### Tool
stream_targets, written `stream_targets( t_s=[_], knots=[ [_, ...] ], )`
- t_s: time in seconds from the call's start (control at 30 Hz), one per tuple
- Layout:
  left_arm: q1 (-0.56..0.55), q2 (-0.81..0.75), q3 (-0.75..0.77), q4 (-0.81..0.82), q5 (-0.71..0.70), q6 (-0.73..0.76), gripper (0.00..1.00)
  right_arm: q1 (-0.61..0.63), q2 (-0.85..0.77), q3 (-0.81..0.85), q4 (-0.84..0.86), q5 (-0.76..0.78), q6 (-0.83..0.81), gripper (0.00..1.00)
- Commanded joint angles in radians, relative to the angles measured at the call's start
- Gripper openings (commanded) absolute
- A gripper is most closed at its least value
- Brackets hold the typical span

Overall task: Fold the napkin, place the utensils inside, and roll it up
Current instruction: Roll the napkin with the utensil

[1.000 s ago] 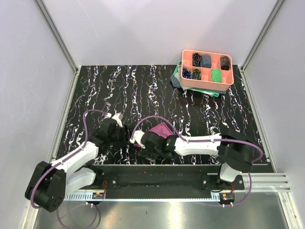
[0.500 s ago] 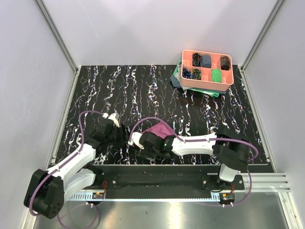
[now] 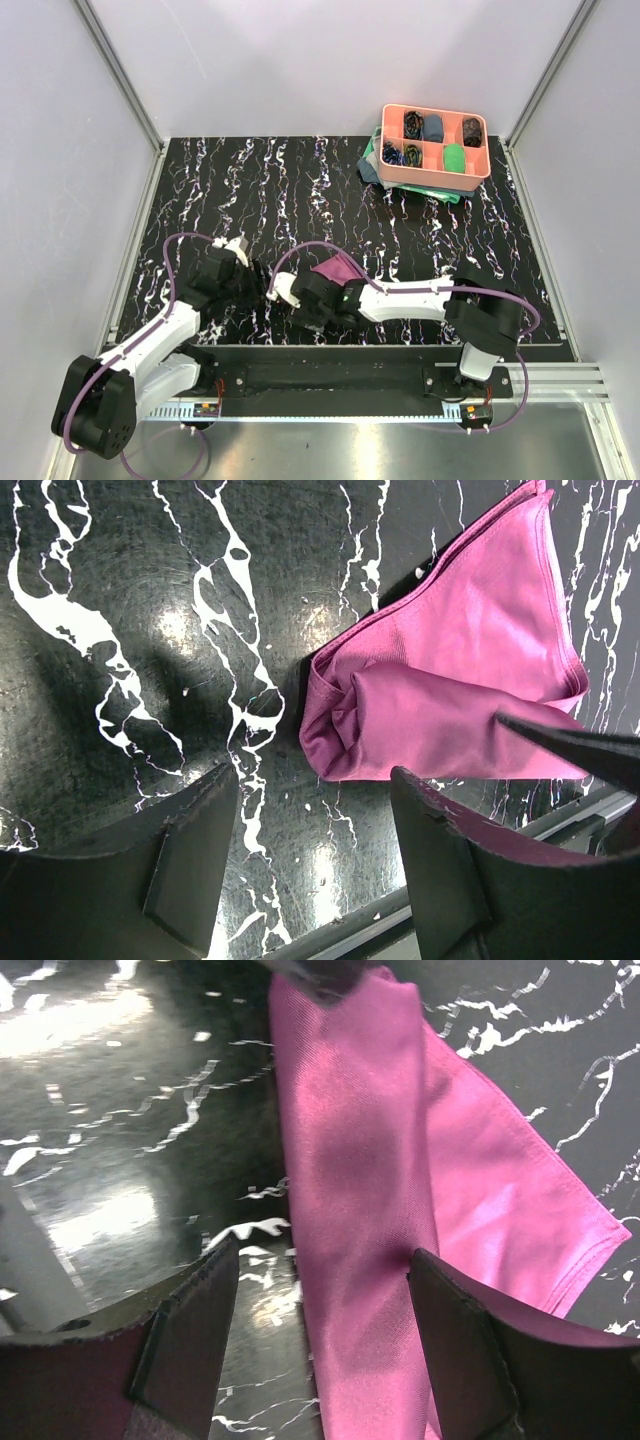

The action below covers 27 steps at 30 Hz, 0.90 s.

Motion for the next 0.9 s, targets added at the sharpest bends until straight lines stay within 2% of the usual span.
stream_targets(
  t_s=[0.0, 0.1, 0.37, 0.63, 0.87],
  knots=[
    [0.01, -0.017, 0.008, 0.023, 0.003, 0.01, 0.65, -0.041, 0.02, 0.027, 0.034, -0.04, -0.015, 0.76],
    [0.011, -0.023, 0.014, 0.017, 0.003, 0.01, 0.66, -0.062, 0.035, 0.026, 0.038, -0.071, -0.017, 0.74],
    [0.019, -0.04, 0.018, 0.003, 0.006, 0.007, 0.66, -0.107, 0.066, 0.037, -0.008, -0.189, 0.025, 0.57],
    [0.031, -0.075, 0.027, -0.017, 0.012, 0.008, 0.66, -0.147, 0.127, 0.064, -0.076, -0.258, 0.081, 0.52],
    [0.036, -0.106, 0.022, -0.014, 0.029, 0.018, 0.66, -0.193, 0.144, 0.107, -0.152, -0.442, 0.118, 0.47]
  ],
)
